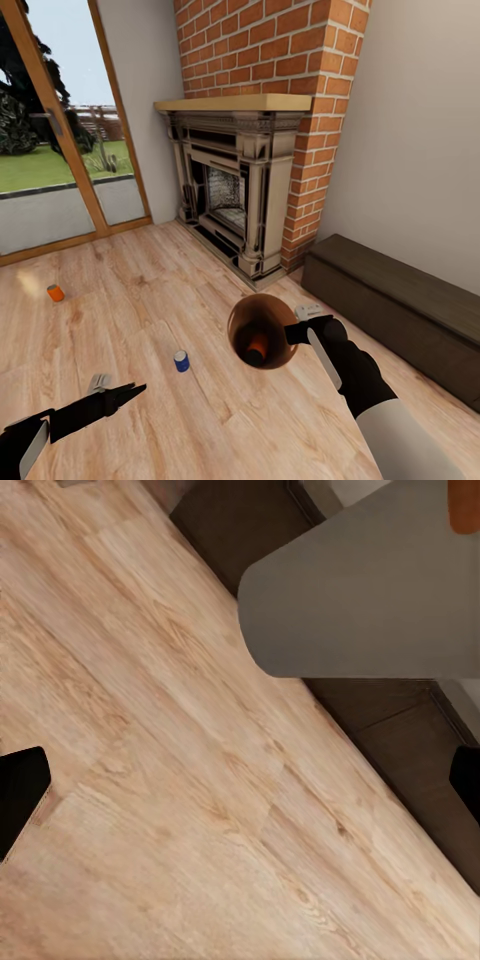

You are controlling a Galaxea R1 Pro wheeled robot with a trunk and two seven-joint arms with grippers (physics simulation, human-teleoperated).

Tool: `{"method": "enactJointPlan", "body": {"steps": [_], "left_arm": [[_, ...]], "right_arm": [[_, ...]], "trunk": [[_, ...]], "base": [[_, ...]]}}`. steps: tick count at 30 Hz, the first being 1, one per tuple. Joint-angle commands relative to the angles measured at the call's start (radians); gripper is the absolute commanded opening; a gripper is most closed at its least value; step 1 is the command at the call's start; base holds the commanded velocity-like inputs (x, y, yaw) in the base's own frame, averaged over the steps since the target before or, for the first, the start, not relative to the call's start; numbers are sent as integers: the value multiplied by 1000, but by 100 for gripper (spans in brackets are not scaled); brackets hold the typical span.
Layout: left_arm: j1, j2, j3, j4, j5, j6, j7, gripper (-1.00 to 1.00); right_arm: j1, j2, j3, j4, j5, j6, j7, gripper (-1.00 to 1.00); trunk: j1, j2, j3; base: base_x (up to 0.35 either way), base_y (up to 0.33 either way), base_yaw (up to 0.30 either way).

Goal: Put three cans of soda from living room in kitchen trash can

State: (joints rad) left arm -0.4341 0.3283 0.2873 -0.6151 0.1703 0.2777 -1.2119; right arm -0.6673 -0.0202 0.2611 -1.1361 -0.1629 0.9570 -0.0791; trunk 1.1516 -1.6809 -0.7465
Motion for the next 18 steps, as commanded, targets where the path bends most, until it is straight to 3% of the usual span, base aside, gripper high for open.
{"method": "enactJointPlan", "body": {"steps": [1,18], "left_arm": [[0,0,0,0,0,0,0,100],[0,0,1,1,0,0,0,100]], "right_arm": [[0,0,0,-1,-12,-1,5,-100],[0,0,0,-1,-12,-1,5,-100]], "trunk": [[0,0,0],[0,0,0]], "base": [[343,0,0],[344,0,0]]}}
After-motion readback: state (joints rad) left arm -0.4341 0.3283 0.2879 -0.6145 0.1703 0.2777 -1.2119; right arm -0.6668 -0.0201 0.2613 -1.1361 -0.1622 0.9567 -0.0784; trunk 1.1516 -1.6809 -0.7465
